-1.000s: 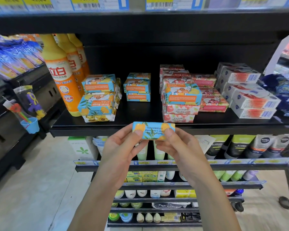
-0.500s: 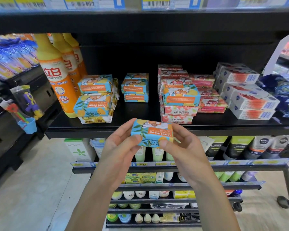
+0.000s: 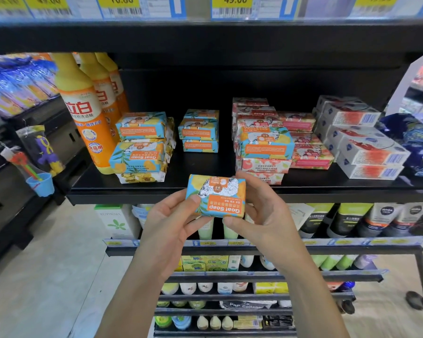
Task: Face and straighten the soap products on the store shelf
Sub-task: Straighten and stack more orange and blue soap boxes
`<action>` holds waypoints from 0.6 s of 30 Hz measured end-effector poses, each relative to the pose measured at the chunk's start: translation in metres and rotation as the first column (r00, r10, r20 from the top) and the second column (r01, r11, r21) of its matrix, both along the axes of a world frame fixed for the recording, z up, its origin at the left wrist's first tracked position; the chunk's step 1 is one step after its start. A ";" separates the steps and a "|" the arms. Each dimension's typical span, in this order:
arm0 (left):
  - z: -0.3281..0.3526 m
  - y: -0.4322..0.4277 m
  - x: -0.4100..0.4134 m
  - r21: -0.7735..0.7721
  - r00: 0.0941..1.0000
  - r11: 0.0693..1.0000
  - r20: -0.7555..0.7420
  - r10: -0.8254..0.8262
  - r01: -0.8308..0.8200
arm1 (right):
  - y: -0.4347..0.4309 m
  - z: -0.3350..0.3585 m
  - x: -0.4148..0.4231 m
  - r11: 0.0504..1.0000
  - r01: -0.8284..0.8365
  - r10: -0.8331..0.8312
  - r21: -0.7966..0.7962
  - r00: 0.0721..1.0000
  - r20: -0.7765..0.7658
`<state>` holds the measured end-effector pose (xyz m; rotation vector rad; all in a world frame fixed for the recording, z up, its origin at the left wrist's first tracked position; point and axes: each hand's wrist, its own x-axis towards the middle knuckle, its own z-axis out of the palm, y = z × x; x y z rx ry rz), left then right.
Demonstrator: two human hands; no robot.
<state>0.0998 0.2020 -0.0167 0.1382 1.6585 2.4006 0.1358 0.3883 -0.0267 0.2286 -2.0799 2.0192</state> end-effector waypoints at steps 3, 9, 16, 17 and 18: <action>0.002 -0.004 0.000 0.015 0.999 0.999 -0.027 0.033 -0.033 | -0.006 0.007 -0.003 0.968 0.084 -0.076 0.235 0.996 -0.046; 0.007 -0.019 0.000 0.069 0.997 0.996 -0.035 0.065 -0.062 | -0.029 0.024 -0.016 0.777 0.188 -0.045 0.601 0.969 -0.244; 0.021 -0.057 -0.004 -0.056 0.977 0.988 -0.167 0.130 -0.141 | -0.057 0.043 -0.038 0.796 0.141 0.049 0.588 0.954 -0.295; 0.023 -0.064 -0.005 -0.119 0.967 0.979 -0.214 0.136 -0.164 | -0.061 0.048 -0.041 0.815 0.127 0.060 0.566 0.952 -0.301; 0.024 -0.072 -0.006 -0.183 0.954 0.963 -0.262 0.149 -0.200 | -0.066 0.053 -0.046 0.826 0.120 0.065 0.550 0.950 -0.305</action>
